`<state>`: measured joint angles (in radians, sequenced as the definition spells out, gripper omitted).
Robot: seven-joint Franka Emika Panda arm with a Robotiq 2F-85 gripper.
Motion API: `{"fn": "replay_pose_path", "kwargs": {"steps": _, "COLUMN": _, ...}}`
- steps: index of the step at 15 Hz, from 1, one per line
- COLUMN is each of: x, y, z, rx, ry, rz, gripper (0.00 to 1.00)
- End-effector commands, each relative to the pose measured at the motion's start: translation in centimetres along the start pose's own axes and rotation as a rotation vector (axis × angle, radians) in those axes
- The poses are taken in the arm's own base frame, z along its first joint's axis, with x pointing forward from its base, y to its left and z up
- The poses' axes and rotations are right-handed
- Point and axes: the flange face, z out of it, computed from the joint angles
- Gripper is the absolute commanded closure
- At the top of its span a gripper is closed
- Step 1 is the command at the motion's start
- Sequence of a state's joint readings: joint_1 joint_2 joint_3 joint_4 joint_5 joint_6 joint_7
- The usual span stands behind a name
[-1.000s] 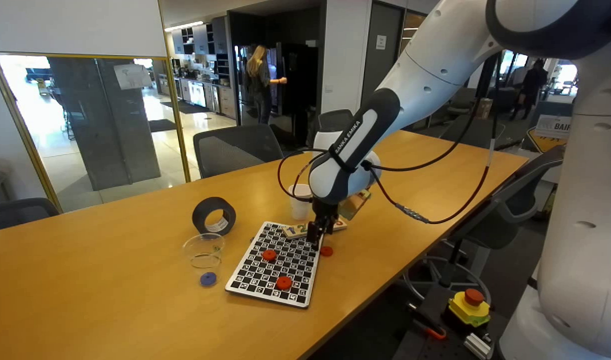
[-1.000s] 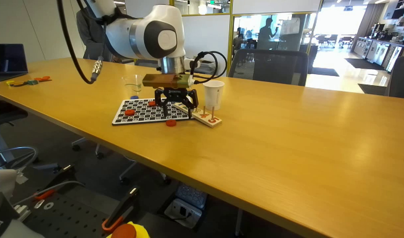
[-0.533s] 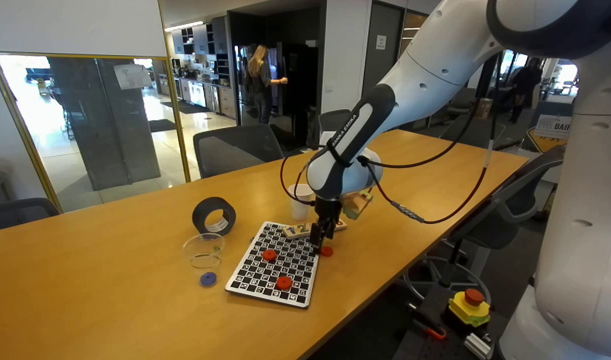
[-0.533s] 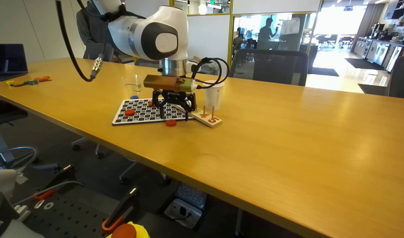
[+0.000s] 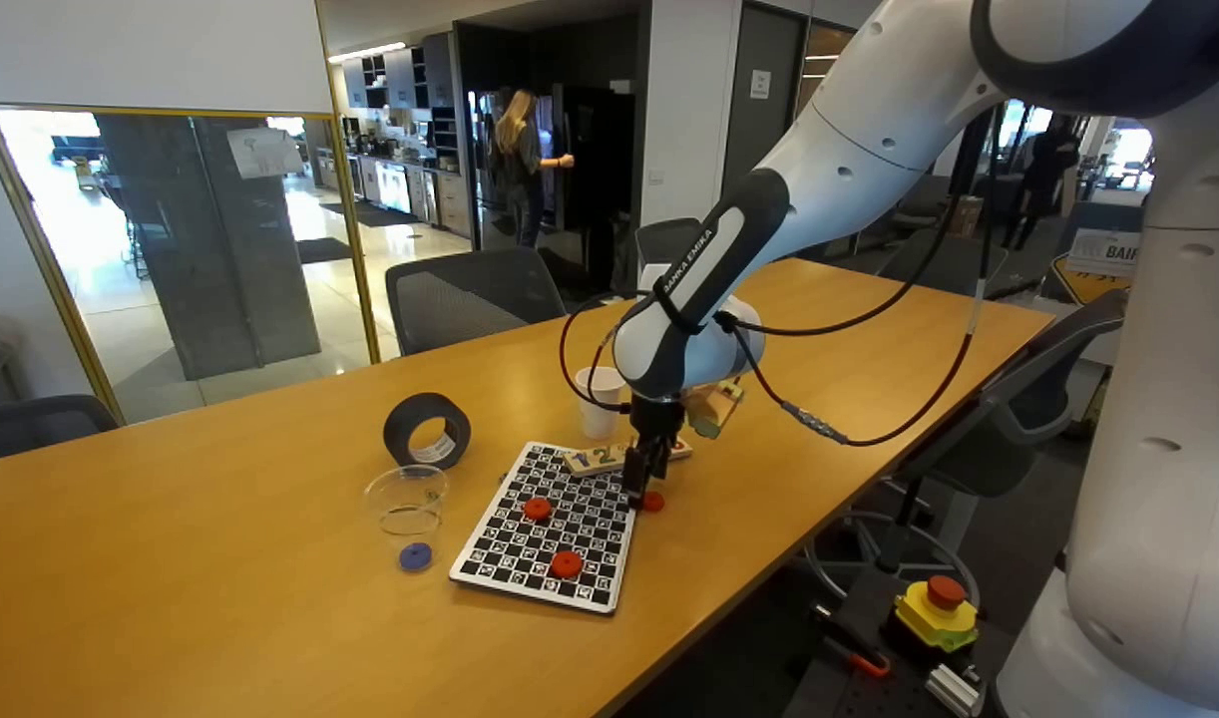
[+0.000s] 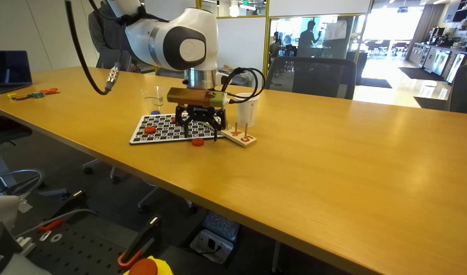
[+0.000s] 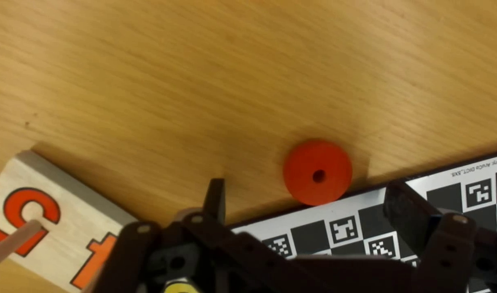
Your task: Put the blue square into the transparent cup and the orange squares into the white cup.
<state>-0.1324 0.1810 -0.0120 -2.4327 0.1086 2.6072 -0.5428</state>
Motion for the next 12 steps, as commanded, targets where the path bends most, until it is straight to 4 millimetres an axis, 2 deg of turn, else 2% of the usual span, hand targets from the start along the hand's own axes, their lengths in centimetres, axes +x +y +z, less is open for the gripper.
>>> {"fn": "replay_pose_path", "kwargs": {"steps": 1, "x": -0.28, "y": -0.27, "z": -0.51, "rx": 0.010, "ry": -0.004, "rz": -0.027, "gripper": 0.00}}
{"fn": "replay_pose_path", "kwargs": {"steps": 12, "x": -0.27, "y": -0.29, "z": -0.28, "rx": 0.003, "ry": -0.009, "rz": -0.094, "gripper": 0.00}}
